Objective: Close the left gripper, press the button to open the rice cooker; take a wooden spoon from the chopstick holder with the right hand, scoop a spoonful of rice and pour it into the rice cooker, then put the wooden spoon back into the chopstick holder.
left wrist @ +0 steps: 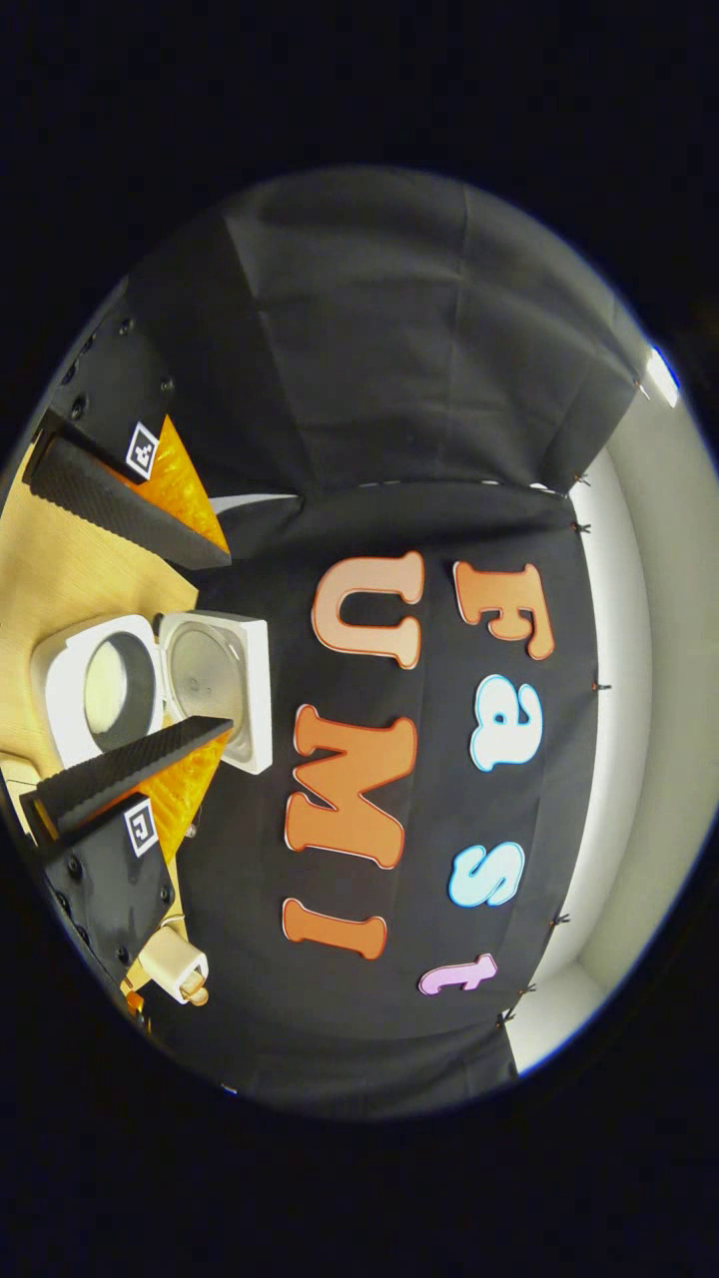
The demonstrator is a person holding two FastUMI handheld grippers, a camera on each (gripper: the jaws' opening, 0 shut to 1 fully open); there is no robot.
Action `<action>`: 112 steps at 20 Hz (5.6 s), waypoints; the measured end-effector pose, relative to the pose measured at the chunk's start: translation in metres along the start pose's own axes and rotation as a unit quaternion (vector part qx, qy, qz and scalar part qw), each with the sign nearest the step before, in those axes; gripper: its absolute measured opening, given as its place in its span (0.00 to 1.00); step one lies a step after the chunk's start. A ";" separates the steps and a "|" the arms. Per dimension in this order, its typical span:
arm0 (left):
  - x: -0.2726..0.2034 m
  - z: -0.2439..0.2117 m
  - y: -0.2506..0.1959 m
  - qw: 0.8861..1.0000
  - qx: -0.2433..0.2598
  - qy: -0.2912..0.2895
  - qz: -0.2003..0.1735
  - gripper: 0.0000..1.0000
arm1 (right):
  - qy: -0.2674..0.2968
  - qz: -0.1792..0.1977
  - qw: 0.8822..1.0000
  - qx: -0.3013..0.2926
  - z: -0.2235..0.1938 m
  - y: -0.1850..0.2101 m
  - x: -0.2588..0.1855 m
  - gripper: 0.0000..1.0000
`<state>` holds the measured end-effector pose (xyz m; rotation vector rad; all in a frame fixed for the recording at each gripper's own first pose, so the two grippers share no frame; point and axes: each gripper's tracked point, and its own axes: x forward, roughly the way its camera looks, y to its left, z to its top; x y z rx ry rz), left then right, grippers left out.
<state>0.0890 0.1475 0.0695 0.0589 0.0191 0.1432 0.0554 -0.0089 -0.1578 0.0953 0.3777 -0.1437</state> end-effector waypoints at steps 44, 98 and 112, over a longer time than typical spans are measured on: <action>0.164 -0.158 -0.100 0.979 -0.015 0.193 -0.063 1.00 | -0.023 0.087 0.996 -0.016 0.044 0.048 -0.068 0.95; -0.005 0.030 -0.070 0.998 0.038 -0.003 -0.039 1.00 | -0.185 0.117 0.972 -0.081 0.212 0.073 -0.102 0.95; -0.062 0.073 -0.010 0.998 0.029 -0.047 -0.025 1.00 | -0.233 0.133 0.960 -0.076 0.246 0.100 -0.160 1.00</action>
